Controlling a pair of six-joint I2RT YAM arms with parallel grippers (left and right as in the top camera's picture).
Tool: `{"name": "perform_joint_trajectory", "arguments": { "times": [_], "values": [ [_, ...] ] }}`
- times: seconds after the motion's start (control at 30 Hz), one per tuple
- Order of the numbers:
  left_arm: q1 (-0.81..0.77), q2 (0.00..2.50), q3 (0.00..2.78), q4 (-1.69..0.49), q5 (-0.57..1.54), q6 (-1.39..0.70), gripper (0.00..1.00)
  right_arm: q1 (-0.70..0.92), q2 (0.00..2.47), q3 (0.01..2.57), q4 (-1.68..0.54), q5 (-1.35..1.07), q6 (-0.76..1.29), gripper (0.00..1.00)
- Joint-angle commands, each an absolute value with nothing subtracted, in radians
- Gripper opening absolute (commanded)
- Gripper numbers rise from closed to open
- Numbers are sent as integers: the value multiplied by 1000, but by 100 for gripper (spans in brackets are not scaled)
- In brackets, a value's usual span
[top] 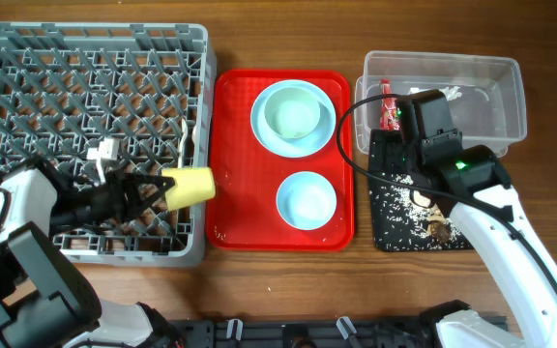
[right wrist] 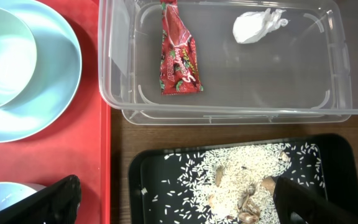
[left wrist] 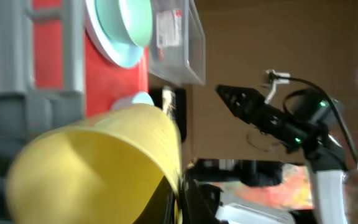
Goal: Sort waste into correct bins and load items into the dishwasher rack
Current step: 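Carry the yellow cup into the dish rack with the left gripper, then lower the cup into the rack and open the left gripper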
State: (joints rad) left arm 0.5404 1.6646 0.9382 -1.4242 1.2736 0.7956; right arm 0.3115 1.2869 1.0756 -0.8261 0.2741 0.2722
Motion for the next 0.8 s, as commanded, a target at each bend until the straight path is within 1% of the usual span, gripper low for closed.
{"name": "perform_joint_trajectory", "arguments": {
  "times": [0.0, 0.13, 0.27, 0.37, 0.4, 0.57, 0.67, 0.77],
  "values": [
    [538, 1672, 904, -1313, 1224, 643, 4, 309, 1285, 1081, -824, 291, 289, 100],
    [538, 1672, 902, -1254, 1143, 604, 7, 309, 1285, 1081, -824, 291, 289, 100],
    [545, 1672, 903, -1200, 968, 464, 8, 309, 1285, 1081, -824, 291, 289, 100],
    [550, 1672, 903, -1174, 883, 382, 14, 309, 1285, 1081, -823, 291, 289, 100],
    [552, 1672, 903, -1167, 865, 361, 16, 309, 1285, 1081, -823, 291, 289, 100],
    [577, 1672, 903, -1170, 822, 327, 17, 309, 1285, 1081, -823, 291, 289, 100],
    [599, 1672, 903, -1170, 801, 298, 24, 309, 1285, 1081, -824, 291, 289, 100],
    [614, 1670, 903, -1174, 791, 275, 27, 309, 1285, 1081, -824, 291, 289, 100]
  ]
}}
